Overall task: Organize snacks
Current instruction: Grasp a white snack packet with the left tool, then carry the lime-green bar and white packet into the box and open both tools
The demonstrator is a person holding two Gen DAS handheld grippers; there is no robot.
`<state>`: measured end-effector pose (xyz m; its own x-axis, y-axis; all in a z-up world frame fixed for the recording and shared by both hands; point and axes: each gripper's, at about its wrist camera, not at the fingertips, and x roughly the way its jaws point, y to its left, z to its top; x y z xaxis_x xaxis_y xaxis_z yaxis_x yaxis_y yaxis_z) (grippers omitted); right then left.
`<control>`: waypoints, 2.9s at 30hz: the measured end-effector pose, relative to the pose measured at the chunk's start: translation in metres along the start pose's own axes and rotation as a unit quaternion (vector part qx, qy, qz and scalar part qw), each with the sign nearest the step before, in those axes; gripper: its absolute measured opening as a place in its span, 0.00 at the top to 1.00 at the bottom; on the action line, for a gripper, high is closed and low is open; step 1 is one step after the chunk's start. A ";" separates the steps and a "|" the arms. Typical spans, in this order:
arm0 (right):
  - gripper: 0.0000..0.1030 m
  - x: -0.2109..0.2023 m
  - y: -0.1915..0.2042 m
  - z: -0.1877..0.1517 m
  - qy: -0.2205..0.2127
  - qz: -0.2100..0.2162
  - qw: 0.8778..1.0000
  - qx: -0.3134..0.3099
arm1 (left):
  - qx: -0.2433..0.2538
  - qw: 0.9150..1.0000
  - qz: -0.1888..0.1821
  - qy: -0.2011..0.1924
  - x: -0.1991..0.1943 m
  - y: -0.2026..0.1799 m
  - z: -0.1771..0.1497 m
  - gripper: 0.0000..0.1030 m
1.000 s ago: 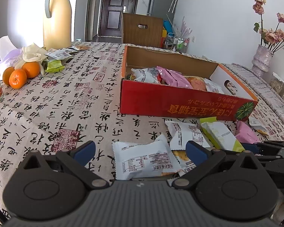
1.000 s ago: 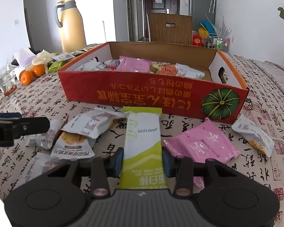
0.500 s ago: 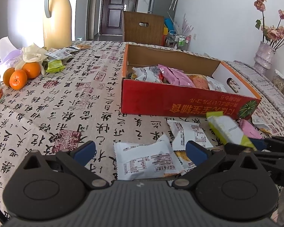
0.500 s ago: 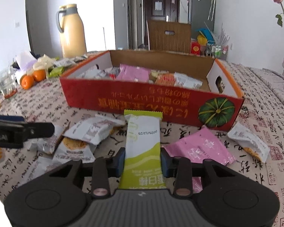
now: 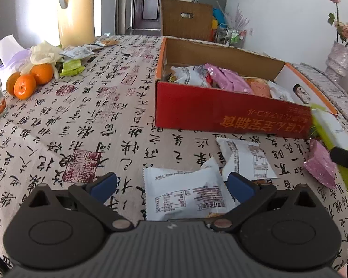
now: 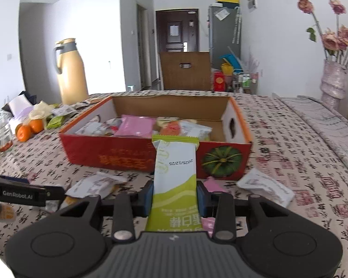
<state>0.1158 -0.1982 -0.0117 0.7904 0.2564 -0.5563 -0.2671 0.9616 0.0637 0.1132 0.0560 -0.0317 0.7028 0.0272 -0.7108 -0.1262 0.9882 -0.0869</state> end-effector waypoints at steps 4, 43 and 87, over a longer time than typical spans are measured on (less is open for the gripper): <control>0.65 0.000 -0.012 -0.002 0.001 -0.012 1.000 0.012 | -0.002 1.000 0.000 0.004 0.002 -0.001 0.000 0.00; 0.65 0.000 -0.022 -0.007 -0.005 -0.010 1.000 0.026 | 0.000 1.000 -0.018 -0.005 -0.008 -0.001 0.001 0.76; 0.65 0.074 -0.036 0.106 -0.109 -0.005 0.993 0.037 | 0.093 0.982 -0.051 -0.159 0.001 -0.084 0.131 0.76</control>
<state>0.2420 -0.2038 0.0326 0.8961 0.2535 -0.3644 -0.2231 0.9669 0.1239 0.2165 -0.0074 0.0660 0.8917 -0.0561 -0.4491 0.0646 0.9979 0.0037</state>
